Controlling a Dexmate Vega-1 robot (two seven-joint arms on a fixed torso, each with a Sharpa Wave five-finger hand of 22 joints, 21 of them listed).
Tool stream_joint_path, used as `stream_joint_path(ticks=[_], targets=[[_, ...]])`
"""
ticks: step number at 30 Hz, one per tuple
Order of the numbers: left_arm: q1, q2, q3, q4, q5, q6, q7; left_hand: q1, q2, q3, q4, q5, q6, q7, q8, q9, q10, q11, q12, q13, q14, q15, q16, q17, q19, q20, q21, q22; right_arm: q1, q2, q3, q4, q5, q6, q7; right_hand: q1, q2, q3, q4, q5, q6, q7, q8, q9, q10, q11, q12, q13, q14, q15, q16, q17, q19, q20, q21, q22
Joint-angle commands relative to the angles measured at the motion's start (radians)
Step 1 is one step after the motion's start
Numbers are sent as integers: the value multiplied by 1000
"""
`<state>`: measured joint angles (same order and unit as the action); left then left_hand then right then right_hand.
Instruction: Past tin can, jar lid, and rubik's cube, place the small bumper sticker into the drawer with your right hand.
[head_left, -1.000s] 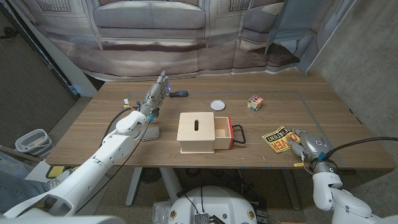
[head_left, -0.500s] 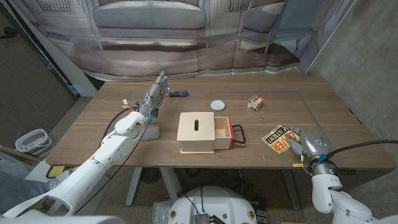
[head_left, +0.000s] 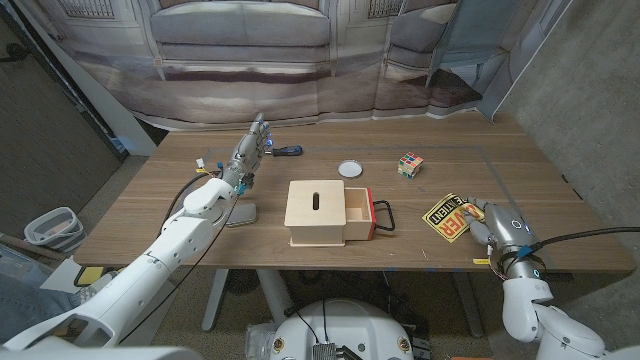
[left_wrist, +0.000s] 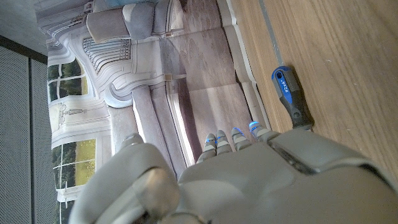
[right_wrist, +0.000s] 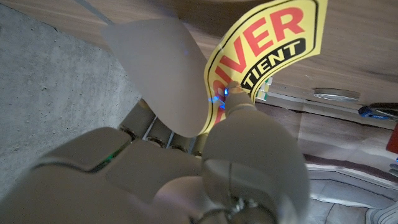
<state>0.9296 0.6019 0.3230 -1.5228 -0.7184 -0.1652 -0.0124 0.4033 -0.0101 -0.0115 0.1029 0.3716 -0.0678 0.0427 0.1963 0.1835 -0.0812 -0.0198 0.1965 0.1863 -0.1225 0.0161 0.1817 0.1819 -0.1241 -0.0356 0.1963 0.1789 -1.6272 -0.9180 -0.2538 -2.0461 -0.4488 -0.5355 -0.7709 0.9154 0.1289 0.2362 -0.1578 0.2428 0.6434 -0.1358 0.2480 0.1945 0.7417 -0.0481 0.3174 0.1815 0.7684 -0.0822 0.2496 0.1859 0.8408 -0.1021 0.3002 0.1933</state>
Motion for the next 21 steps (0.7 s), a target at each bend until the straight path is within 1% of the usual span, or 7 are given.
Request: stream_joint_path(ticks=[1,3,7,8,13,15,21], targets=[[-10,-8,1,18,-2,-5,-6,5,13,-6,2,6,-2,-6,0,3,-9,3,3,0,-8,0,6,1,-10,-5,4,3,-27,26,49,-19,0,57,5,25,4,14,-3,-12,21,-5,1,2,16,-5,-5,2,15,-107,-4,3,6,-80,10,6],[-11,-8,1,21,-5,-3,-9,5,13,-6,2,6,-1,-6,0,3,-8,3,3,0,-8,-1,6,1,-10,-5,4,3,-30,34,57,-19,2,69,3,36,8,20,-2,-21,37,-10,2,2,36,-12,-4,2,32,-113,-3,3,9,-82,13,8],[-12,-10,1,24,-4,-5,-9,5,13,-7,2,6,-1,-6,0,3,-7,3,3,0,-8,-1,6,1,-10,-5,4,3,-39,46,77,-21,10,100,4,41,11,25,1,-32,60,-16,7,2,60,-9,-1,1,46,-116,-4,3,13,-82,16,9],[-13,-9,1,24,-4,-3,-9,5,13,-7,2,6,-1,-6,0,3,-7,3,4,0,-7,0,6,1,-10,-5,4,3,-40,49,81,-21,11,108,4,42,12,26,3,-35,68,-18,8,3,66,-17,-2,1,50,-119,-5,3,14,-82,17,10],[-16,-11,1,29,-5,-5,-14,6,14,-8,2,6,-1,-5,0,3,-8,3,3,0,-8,0,6,1,-10,-5,4,3,-45,66,94,-23,13,134,11,44,13,29,6,-45,87,-13,11,3,89,-15,0,1,68,-124,-5,3,20,-82,21,11],[-18,-10,2,30,-5,-3,-15,6,14,-9,2,6,-1,-5,0,3,-8,2,3,0,-7,1,6,1,-10,-5,4,3,-44,75,96,-25,10,133,14,44,14,30,7,-47,91,-11,11,3,93,-21,0,1,73,-128,-5,3,25,-83,24,11],[-24,-10,1,35,-7,-6,-26,6,14,-10,2,6,-1,-5,0,3,-8,3,3,0,-7,0,6,1,-10,-5,4,3,-51,100,110,-36,15,150,23,43,14,33,12,-55,101,-9,9,3,118,-23,0,1,95,-131,-4,3,39,-86,32,13]])
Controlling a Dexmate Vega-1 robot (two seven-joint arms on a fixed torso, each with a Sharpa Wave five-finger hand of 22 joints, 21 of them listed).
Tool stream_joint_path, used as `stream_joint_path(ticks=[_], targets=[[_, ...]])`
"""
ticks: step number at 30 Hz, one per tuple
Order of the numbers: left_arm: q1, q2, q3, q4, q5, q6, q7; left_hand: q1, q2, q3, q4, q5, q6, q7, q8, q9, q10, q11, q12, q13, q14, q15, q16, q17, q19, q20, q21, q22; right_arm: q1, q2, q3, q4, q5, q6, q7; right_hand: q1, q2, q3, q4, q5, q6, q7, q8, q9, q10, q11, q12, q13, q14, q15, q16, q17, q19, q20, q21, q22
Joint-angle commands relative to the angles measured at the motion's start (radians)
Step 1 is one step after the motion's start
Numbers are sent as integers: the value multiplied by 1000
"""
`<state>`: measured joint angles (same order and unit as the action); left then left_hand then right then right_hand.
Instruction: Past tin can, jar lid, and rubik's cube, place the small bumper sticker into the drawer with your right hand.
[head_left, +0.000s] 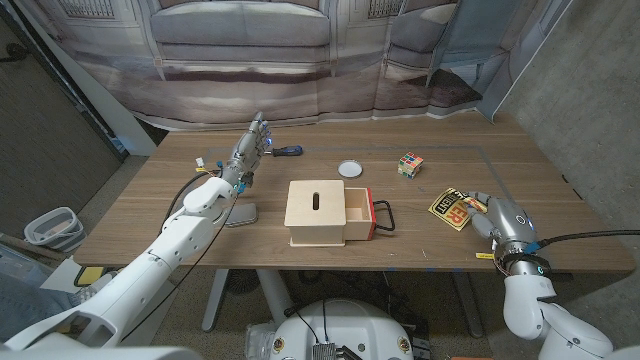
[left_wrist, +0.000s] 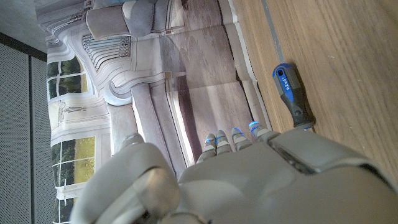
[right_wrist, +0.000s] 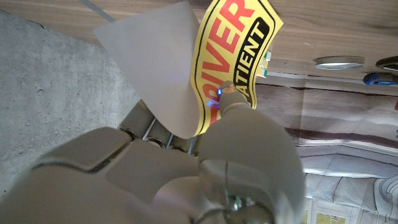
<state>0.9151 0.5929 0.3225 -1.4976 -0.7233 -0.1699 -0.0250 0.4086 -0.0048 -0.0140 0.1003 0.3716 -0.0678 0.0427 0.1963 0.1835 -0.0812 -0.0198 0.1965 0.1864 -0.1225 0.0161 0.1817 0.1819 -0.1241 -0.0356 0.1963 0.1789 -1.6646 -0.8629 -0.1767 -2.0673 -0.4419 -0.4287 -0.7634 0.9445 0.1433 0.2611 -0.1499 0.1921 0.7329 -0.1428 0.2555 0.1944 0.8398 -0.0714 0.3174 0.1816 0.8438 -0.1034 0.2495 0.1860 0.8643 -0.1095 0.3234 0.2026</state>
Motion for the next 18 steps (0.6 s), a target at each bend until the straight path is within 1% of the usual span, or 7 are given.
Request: stream_joint_path(ticks=[1,9,10,16,18], targets=[[-10,-2,1,9,-3,-1,-11,1,9,-8,4,6,-2,-5,-1,3,-7,3,4,0,-7,0,6,1,-10,-5,4,3,-15,47,38,-17,11,50,18,13,-1,8,6,-6,16,3,1,4,22,0,-1,1,25,-109,-4,3,19,-79,11,4],[-19,-4,3,14,-4,1,-17,1,10,-9,4,6,-2,-6,-1,3,-7,2,4,0,-6,1,6,1,-10,-5,4,3,-23,90,65,-44,43,67,45,12,-3,11,10,-12,31,15,-1,4,44,8,-5,1,57,-110,-3,3,42,-81,23,5],[-20,-4,3,14,-2,1,-17,1,10,-10,4,6,-2,-6,-1,3,-7,2,4,0,-7,0,6,1,-10,-5,4,3,-22,94,67,-45,45,68,48,12,-3,12,10,-12,34,16,-1,4,46,4,-5,1,58,-110,-4,3,43,-80,24,5],[-28,-8,6,21,-2,4,-20,2,11,-11,4,6,-2,-5,0,3,-6,2,4,0,-8,-1,6,1,-10,-5,4,3,-25,107,86,-54,57,85,70,12,-3,14,11,-14,41,25,-3,4,54,1,-9,1,70,-113,-4,3,51,-82,28,6],[-30,-8,6,23,-2,4,-22,2,11,-11,4,6,-1,-5,0,3,-7,2,4,0,-7,0,6,1,-10,-5,4,3,-25,108,90,-56,54,90,76,12,-3,14,11,-14,44,25,-3,4,56,4,-10,1,72,-113,-5,3,52,-82,29,6]])
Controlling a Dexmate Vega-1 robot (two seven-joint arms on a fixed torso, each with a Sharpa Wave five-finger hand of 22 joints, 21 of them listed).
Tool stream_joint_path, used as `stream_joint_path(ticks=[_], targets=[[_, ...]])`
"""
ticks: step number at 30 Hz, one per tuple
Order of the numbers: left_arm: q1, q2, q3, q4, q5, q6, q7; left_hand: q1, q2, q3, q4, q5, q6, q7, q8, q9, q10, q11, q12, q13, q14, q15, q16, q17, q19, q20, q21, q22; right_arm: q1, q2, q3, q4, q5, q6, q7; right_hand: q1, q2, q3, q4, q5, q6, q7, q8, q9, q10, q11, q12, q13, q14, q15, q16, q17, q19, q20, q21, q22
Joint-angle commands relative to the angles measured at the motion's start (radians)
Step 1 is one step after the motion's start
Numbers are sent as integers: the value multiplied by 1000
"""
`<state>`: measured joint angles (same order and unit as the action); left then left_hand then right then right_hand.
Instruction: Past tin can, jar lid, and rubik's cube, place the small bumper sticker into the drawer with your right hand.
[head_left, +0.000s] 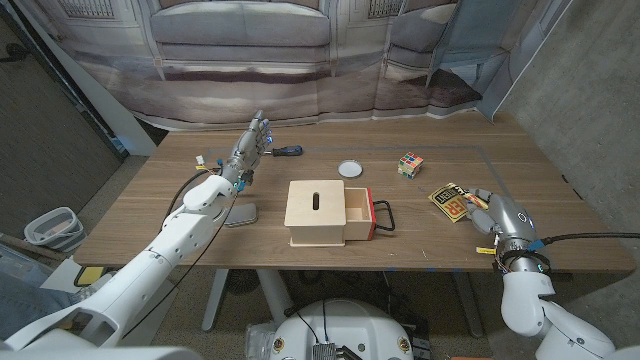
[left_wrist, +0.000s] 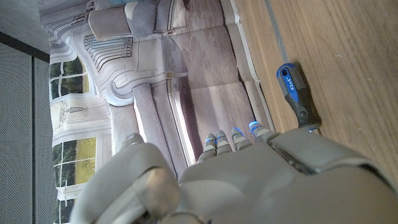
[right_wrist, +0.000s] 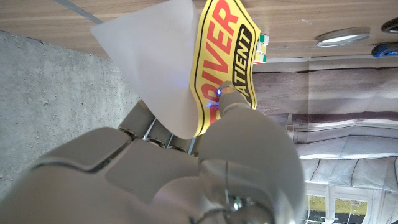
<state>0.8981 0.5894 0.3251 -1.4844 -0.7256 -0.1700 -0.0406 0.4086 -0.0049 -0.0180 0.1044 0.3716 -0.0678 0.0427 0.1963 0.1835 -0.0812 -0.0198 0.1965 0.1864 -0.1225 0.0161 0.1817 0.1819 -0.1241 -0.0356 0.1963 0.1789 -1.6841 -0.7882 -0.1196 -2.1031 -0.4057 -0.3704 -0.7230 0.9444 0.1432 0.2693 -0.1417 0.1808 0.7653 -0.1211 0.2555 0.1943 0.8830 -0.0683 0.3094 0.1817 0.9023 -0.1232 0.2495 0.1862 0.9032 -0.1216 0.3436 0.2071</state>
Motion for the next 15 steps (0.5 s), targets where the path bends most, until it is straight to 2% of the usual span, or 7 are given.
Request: stream_joint_path(ticks=[1,3,8,9,15], targets=[[-14,-5,4,11,0,5,-5,2,11,-7,0,6,-2,-4,-1,3,-6,1,4,0,-7,0,6,1,-10,-5,4,3,-6,34,33,-20,15,36,37,12,-4,6,3,-3,14,5,-2,4,13,-4,-3,1,14,-92,-6,3,14,-70,9,1],[-16,-4,4,13,1,8,-5,2,11,-8,0,6,-1,-4,0,3,-7,2,4,0,-6,1,6,1,-10,-5,4,3,-4,36,32,-21,8,35,40,12,-4,7,3,-3,18,7,-3,4,18,-13,-4,1,17,-92,-8,3,17,-70,11,2],[-20,-8,4,21,-1,6,-9,2,12,-9,0,6,0,-5,0,3,-7,0,4,0,-6,1,6,1,-10,-5,4,3,1,38,29,-25,-8,32,52,12,-5,9,4,-3,26,7,-5,4,25,-1,-8,1,25,-93,-10,3,19,-70,14,2],[-21,-7,4,22,0,7,-8,2,12,-9,0,6,0,-5,0,3,-7,1,4,0,-6,1,6,1,-10,-5,4,3,1,38,28,-24,-11,35,52,11,-6,9,5,-4,26,7,-6,4,26,-7,-9,1,25,-93,-11,3,18,-70,14,2],[-28,-11,7,34,-2,10,-15,3,12,-10,0,6,-1,-4,0,3,-8,1,3,0,-7,1,6,1,-11,-5,4,3,3,38,27,-30,-30,54,57,10,-7,10,5,-4,32,7,-6,4,29,-5,-11,1,27,-95,-14,3,19,-70,15,2]])
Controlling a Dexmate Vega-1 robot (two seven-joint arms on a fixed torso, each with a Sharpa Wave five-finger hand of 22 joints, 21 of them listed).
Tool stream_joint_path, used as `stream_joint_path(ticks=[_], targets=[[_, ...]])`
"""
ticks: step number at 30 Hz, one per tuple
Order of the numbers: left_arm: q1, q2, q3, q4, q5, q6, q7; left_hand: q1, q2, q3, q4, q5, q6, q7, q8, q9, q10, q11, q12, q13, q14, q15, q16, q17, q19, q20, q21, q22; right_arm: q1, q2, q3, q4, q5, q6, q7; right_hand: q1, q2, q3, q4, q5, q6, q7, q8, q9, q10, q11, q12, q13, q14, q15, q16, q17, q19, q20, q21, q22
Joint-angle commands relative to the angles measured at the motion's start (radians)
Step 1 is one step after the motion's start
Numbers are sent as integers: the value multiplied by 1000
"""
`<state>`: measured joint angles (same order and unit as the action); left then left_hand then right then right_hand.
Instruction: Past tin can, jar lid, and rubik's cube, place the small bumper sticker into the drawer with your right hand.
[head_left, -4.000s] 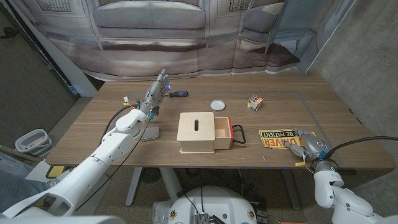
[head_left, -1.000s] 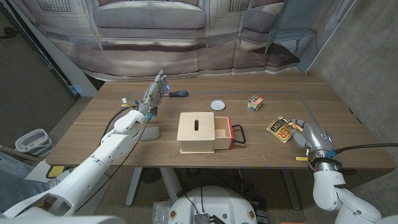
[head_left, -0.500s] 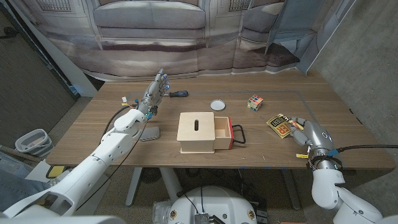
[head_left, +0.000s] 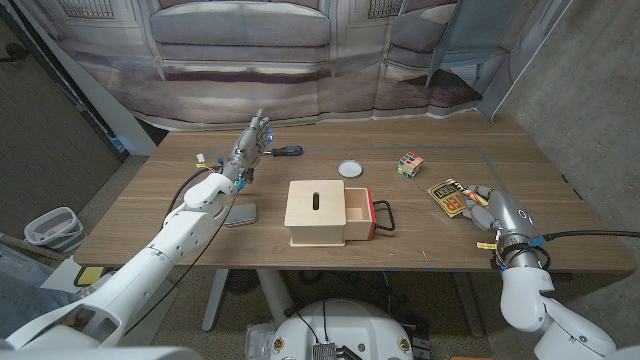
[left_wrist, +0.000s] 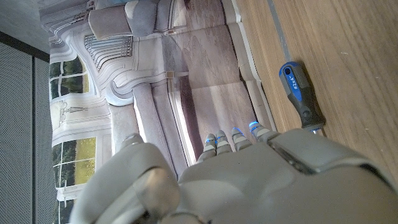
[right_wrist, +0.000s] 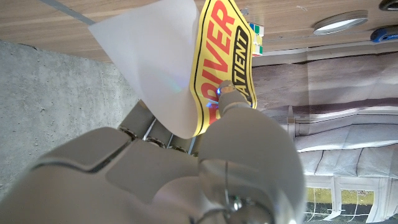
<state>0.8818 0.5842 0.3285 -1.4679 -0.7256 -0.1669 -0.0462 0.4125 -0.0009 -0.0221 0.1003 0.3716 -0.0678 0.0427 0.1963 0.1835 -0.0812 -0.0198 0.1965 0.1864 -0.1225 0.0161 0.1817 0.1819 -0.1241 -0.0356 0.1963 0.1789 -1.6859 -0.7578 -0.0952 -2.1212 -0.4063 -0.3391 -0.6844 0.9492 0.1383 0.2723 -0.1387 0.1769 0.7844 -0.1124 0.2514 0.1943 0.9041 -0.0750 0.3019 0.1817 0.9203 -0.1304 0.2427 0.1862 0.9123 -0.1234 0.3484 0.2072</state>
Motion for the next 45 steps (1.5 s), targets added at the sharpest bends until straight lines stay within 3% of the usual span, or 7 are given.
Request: stream_joint_path(ticks=[1,17,29,30,45], targets=[[-12,-8,3,19,-2,5,-9,-1,9,-6,4,6,-1,-5,0,3,-8,0,3,0,-7,1,6,1,-10,-5,4,3,5,9,3,-14,-30,25,20,5,-2,7,2,0,14,-3,-2,4,8,1,-4,1,9,-87,-7,3,10,-69,10,2],[-9,-2,3,-1,6,13,3,0,11,-10,4,5,0,-4,0,3,-9,9,3,0,-7,0,6,1,-10,-6,5,3,-5,15,30,-24,-44,98,43,7,-3,11,2,0,21,-8,-7,4,13,-7,-14,1,12,-89,-14,4,9,-70,12,2],[1,4,0,-22,8,16,16,1,12,-13,3,5,-1,-4,0,3,-8,5,4,0,-8,-1,6,1,-11,-6,5,3,-20,34,57,-27,-43,175,57,11,-5,16,0,0,25,-13,-15,4,4,1,-30,2,-14,-87,-31,5,-19,-70,3,1],[2,4,0,-23,7,16,16,1,12,-14,3,5,-1,-4,0,3,-7,4,4,0,-7,-1,6,1,-11,-7,5,3,-19,35,57,-28,-46,178,60,12,-4,18,1,0,25,-14,-17,4,-2,-16,-35,2,-15,-88,-32,6,-22,-70,2,1],[11,16,-8,-40,6,19,26,3,13,-17,3,5,-2,-3,-1,3,-8,2,3,0,-8,-5,6,1,-11,-6,5,3,-15,51,72,-28,-41,263,97,12,-6,20,2,-1,19,-17,-26,4,-9,-9,-48,3,-35,-86,-42,9,-40,-69,-3,1]])
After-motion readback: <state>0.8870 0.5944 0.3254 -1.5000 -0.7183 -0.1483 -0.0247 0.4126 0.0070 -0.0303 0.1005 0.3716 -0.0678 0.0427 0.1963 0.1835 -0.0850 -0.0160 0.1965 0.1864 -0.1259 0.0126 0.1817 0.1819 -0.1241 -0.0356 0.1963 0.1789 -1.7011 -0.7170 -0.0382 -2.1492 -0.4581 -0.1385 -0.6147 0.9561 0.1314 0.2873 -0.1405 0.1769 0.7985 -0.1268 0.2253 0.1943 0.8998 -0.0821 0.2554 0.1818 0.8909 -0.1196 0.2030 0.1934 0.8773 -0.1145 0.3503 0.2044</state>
